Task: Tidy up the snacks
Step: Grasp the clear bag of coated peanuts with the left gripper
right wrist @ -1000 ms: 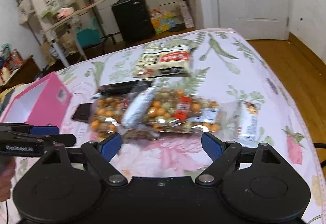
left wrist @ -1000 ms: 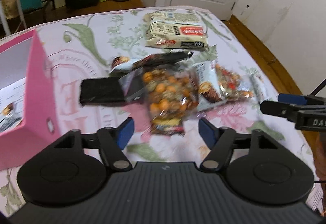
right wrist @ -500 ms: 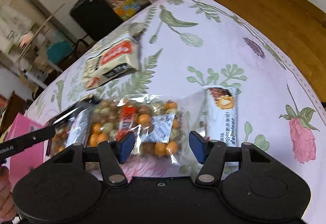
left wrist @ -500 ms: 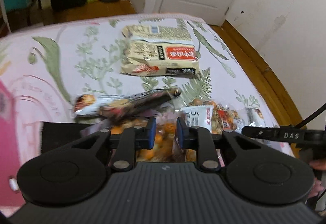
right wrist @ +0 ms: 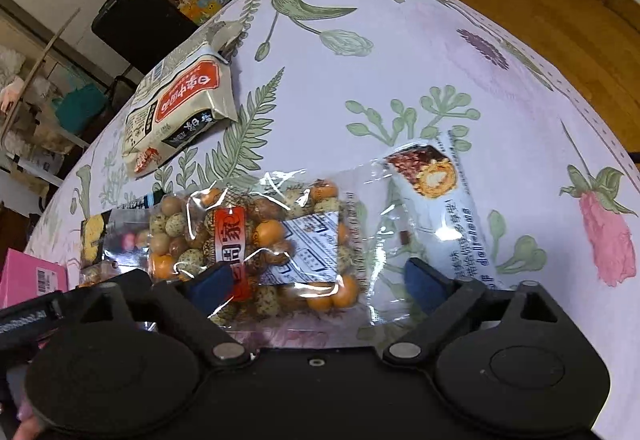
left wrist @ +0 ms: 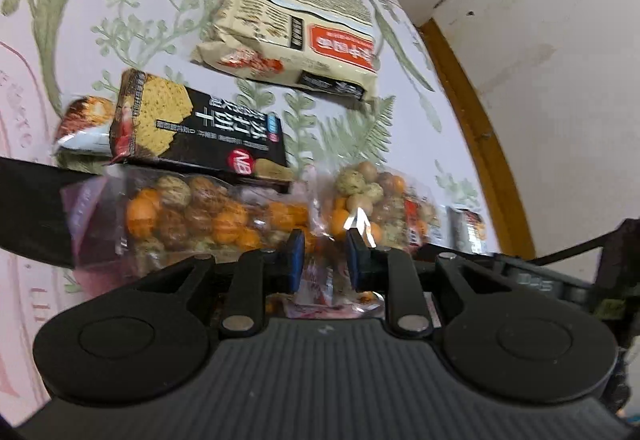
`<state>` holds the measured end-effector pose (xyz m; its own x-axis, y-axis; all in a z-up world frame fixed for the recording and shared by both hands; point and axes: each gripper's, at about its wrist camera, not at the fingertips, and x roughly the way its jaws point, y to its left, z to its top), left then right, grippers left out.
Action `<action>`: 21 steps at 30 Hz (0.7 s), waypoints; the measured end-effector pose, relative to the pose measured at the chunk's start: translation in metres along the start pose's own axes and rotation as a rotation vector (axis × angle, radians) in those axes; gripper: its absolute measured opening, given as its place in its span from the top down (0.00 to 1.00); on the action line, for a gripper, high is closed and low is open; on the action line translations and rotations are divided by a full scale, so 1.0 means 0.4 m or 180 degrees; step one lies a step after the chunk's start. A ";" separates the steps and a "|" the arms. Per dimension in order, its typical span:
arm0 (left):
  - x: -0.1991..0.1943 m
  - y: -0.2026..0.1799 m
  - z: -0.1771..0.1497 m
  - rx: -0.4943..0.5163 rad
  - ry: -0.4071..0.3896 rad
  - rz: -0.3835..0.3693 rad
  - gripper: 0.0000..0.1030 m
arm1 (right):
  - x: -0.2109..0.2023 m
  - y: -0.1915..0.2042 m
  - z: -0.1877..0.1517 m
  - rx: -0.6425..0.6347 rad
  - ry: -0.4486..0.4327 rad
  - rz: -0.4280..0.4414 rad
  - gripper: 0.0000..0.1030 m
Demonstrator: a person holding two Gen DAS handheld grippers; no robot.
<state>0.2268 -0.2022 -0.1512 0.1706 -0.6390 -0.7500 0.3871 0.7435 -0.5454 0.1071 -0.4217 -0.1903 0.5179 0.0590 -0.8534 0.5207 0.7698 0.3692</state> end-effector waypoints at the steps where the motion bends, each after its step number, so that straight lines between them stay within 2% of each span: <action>1: 0.001 0.001 -0.002 -0.0061 0.0028 -0.0073 0.81 | 0.002 0.006 -0.004 -0.0025 -0.0031 -0.0023 0.06; 4: 0.006 -0.002 -0.011 -0.0202 0.0020 -0.0142 0.81 | 0.001 0.025 -0.018 -0.0145 -0.0121 0.0056 0.07; 8: 0.002 -0.028 -0.022 -0.0077 -0.0078 0.0001 0.79 | -0.011 0.044 -0.034 -0.0337 -0.0258 0.0098 0.26; 10: -0.005 -0.039 -0.026 -0.0025 -0.0099 0.0064 0.79 | -0.014 0.037 -0.034 -0.0311 -0.0275 0.0106 0.32; 12: -0.017 -0.038 -0.029 -0.0091 -0.0096 0.0071 0.80 | -0.023 0.025 -0.034 -0.0270 -0.0282 0.0169 0.37; 14: -0.032 -0.031 -0.032 -0.0195 -0.0084 0.0087 0.87 | -0.035 0.032 -0.039 -0.0334 -0.0266 0.0231 0.45; 15: -0.036 -0.025 -0.036 -0.0261 -0.0056 0.0070 0.88 | -0.038 0.039 -0.043 -0.0366 -0.0243 0.0315 0.51; 16: -0.043 -0.019 -0.042 -0.0351 -0.0029 0.0040 0.89 | -0.038 0.044 -0.045 -0.0345 -0.0146 0.0553 0.57; 17: -0.052 -0.017 -0.049 -0.0387 -0.0035 0.0082 0.89 | -0.038 0.047 -0.052 -0.0271 -0.0079 0.0737 0.57; 19: -0.068 -0.013 -0.065 -0.0386 -0.0075 0.0161 0.93 | -0.041 0.068 -0.061 -0.0344 -0.0073 0.0716 0.57; 21: -0.083 -0.002 -0.078 -0.0448 -0.0098 0.0130 0.95 | -0.045 0.081 -0.072 -0.0381 -0.0068 0.0646 0.56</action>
<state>0.1924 -0.1753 -0.1375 0.2122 -0.6118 -0.7620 0.2486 0.7879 -0.5634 0.0952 -0.3797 -0.1735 0.6188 0.2078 -0.7575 0.3208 0.8134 0.4852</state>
